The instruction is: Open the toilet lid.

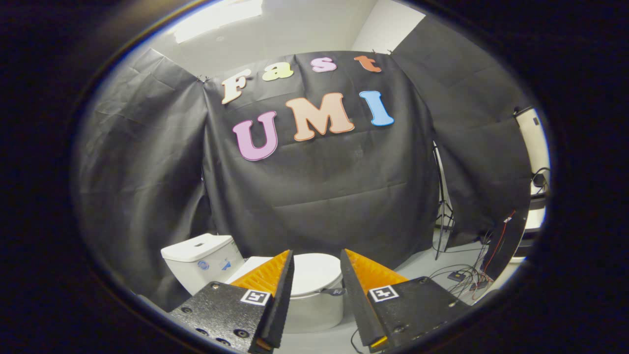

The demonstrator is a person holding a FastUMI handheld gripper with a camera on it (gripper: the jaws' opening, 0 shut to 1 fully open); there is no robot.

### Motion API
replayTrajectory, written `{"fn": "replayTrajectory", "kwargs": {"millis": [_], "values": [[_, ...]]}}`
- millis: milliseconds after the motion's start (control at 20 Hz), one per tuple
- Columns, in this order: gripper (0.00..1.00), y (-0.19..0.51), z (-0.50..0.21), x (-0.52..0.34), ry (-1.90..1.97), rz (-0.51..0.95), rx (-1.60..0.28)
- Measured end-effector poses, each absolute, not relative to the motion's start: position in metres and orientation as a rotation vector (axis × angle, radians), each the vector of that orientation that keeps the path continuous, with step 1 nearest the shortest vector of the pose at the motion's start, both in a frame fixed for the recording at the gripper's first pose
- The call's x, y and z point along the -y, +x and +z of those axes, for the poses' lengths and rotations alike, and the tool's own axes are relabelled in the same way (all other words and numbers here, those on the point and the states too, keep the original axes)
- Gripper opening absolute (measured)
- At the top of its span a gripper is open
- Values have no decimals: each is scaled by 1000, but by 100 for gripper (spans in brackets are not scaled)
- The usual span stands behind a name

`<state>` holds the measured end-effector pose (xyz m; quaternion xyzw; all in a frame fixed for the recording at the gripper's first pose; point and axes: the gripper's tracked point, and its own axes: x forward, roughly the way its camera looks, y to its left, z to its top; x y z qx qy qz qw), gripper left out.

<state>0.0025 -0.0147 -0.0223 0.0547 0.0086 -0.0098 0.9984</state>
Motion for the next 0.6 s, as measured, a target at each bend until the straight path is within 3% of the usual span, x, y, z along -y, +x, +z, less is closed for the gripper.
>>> {"fn": "replayTrajectory", "kwargs": {"millis": [600], "values": [[59, 12, -43, 44, 302, -78, -2]]}}
